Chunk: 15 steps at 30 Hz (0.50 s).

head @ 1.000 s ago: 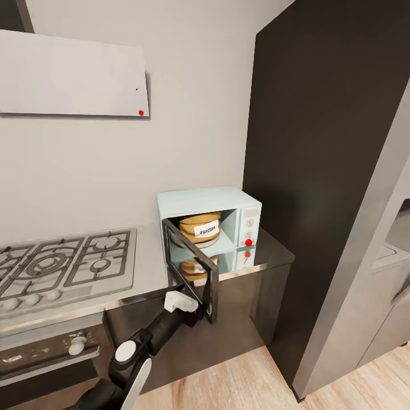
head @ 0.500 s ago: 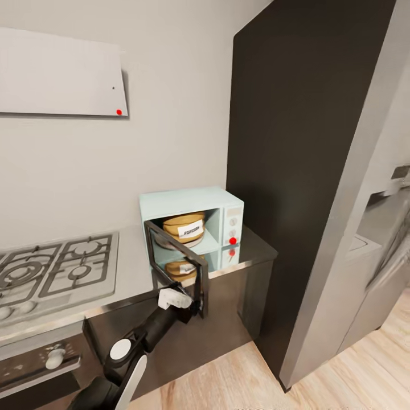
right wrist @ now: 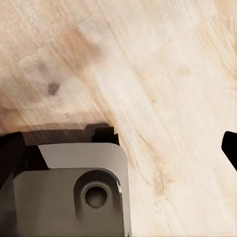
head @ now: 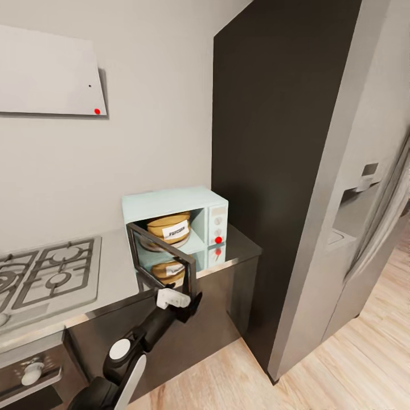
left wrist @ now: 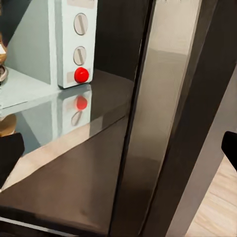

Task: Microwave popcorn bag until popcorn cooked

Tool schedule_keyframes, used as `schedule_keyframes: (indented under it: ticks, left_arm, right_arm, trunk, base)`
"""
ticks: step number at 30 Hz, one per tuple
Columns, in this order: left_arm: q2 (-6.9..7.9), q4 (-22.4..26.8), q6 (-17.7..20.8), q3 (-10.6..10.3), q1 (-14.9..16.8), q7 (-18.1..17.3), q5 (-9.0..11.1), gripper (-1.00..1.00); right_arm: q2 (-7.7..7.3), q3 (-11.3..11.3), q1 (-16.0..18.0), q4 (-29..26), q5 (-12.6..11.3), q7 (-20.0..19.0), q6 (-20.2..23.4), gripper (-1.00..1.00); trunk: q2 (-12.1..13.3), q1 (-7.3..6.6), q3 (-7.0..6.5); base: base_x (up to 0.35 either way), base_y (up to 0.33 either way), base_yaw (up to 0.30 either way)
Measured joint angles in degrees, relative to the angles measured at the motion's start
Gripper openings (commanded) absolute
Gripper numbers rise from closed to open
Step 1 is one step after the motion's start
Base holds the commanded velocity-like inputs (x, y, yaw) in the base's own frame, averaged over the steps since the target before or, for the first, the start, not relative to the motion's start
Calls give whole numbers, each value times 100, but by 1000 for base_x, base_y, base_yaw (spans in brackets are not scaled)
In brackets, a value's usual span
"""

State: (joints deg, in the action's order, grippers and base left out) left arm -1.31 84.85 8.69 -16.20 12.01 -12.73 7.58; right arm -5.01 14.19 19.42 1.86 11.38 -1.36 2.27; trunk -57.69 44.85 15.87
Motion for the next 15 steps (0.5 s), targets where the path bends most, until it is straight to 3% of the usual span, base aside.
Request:
schedule_keyframes:
  ticks: [4, 6, 15]
  left_arm:
    - [-7, 0, -9, 91, 0, 7, 17, 100]
    - [-27, -6, -3, 324, -1, -50, 68, 100]
    - [-73, -13, 2, -49, -1, -21, 24, 100]
  right_arm:
    - [11, -1, -6, 0, 8, 0, -24, 100]
    - [11, -1, -6, 0, 9, 0, -25, 100]
    - [20, -8, -6, 0, 8, 0, -16, 100]
  trunk:
    - [0, 0, 0]
    - [0, -3, 0]
    - [-1, -4, 1]
  base:
    - [7, 0, 0]
    - [262, 0, 0]
    - [315, 0, 0]
